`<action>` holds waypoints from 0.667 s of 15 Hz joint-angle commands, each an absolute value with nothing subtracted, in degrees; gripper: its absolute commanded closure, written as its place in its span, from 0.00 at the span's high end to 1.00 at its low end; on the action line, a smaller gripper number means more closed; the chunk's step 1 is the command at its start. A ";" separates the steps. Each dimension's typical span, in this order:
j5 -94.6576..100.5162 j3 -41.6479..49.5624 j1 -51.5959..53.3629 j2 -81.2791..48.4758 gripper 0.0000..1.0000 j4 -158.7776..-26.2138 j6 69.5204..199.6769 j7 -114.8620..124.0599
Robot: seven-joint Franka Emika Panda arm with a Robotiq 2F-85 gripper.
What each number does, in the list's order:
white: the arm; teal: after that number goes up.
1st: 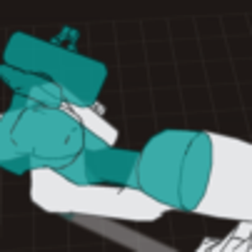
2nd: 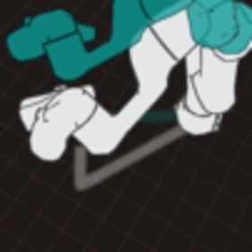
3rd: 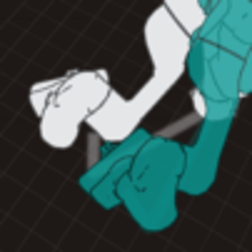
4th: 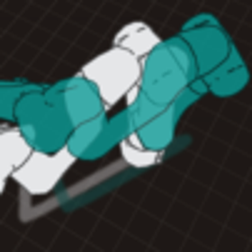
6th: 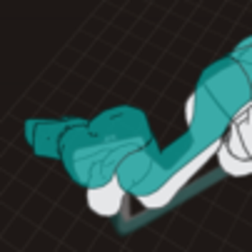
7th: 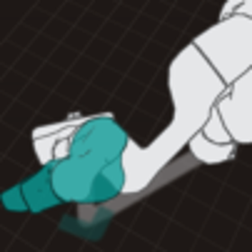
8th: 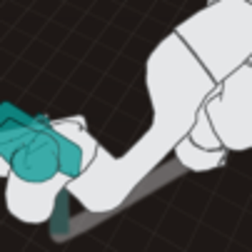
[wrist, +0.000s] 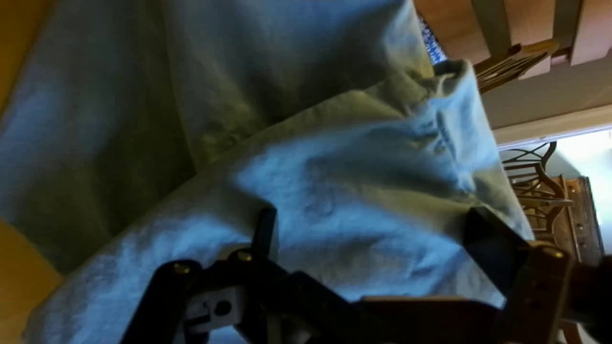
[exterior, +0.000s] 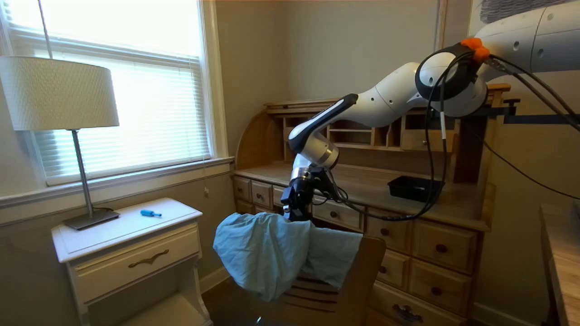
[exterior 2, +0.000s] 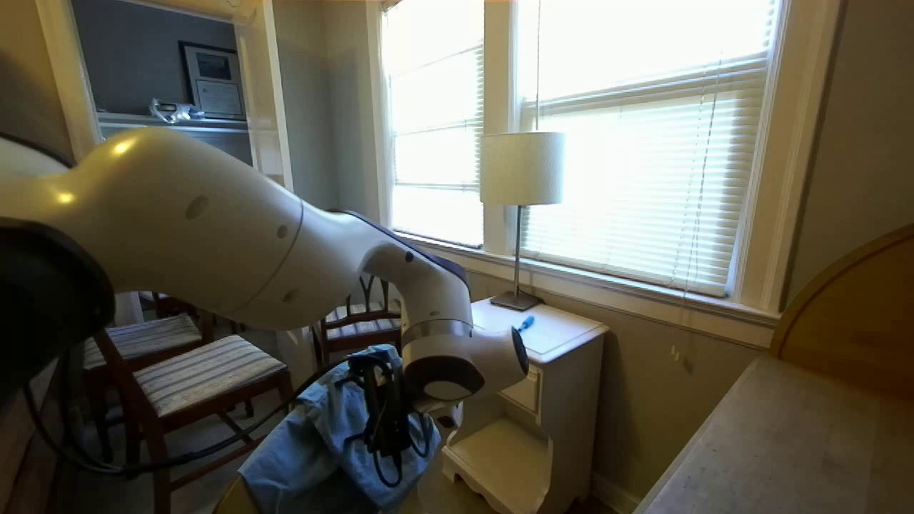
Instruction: Move the cloth to the chest of drawers
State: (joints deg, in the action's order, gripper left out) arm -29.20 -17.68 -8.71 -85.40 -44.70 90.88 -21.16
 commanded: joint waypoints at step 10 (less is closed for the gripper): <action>-28.12 -17.24 -6.75 -85.94 0.39 -41.14 85.48 -25.28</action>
State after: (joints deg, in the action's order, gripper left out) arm -28.89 -17.65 -7.35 -84.95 -43.24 87.02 -24.46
